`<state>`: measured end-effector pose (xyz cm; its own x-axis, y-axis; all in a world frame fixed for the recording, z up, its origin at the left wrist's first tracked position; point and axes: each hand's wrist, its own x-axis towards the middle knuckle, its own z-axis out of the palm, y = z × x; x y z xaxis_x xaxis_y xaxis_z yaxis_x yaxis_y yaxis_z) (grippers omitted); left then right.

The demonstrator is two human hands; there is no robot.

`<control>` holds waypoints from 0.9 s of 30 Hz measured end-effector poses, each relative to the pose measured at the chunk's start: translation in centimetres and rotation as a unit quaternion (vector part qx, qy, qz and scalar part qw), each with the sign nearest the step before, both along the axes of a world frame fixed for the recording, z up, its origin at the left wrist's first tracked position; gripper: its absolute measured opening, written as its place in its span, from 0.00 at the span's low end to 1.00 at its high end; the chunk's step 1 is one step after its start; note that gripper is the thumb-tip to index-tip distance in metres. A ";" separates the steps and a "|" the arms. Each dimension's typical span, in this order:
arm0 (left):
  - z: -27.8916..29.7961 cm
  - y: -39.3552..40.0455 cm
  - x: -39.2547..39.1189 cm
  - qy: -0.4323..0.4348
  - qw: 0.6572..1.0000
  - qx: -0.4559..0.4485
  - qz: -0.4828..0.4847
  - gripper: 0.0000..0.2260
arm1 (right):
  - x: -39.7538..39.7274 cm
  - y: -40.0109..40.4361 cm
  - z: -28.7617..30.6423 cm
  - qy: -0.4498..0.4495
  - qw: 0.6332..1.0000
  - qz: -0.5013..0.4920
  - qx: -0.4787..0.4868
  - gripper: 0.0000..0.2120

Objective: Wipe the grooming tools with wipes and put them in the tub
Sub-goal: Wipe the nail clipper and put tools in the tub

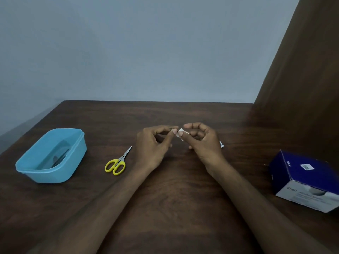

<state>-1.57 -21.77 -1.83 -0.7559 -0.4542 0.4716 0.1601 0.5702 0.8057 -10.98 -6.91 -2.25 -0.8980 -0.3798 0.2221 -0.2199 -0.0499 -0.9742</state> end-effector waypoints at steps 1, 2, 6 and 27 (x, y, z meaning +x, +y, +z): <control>0.0 0.1 0.0 0.000 1.000 0.003 0.005 0.04 | 0.0 0.0 0.0 0.002 1.000 0.005 0.001 0.12; 0.0 0.0 0.0 0.000 1.000 0.011 0.013 0.04 | -0.1 0.0 -0.1 0.005 1.000 0.012 0.003 0.11; -0.3 -0.2 -0.3 -0.009 0.998 0.058 0.033 0.02 | -0.4 0.0 -0.3 0.023 1.000 0.007 0.014 0.12; -0.3 -0.8 -0.5 0.005 0.979 0.176 -0.099 0.06 | 0.2 -0.2 0.4 0.011 0.996 0.029 -0.081 0.07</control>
<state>-2.12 -22.60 -2.09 -0.8419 -0.4345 0.3199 0.2481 0.2147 0.9446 -10.76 -7.07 -1.80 -0.8694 -0.3891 0.3047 -0.2332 -0.2205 -0.9471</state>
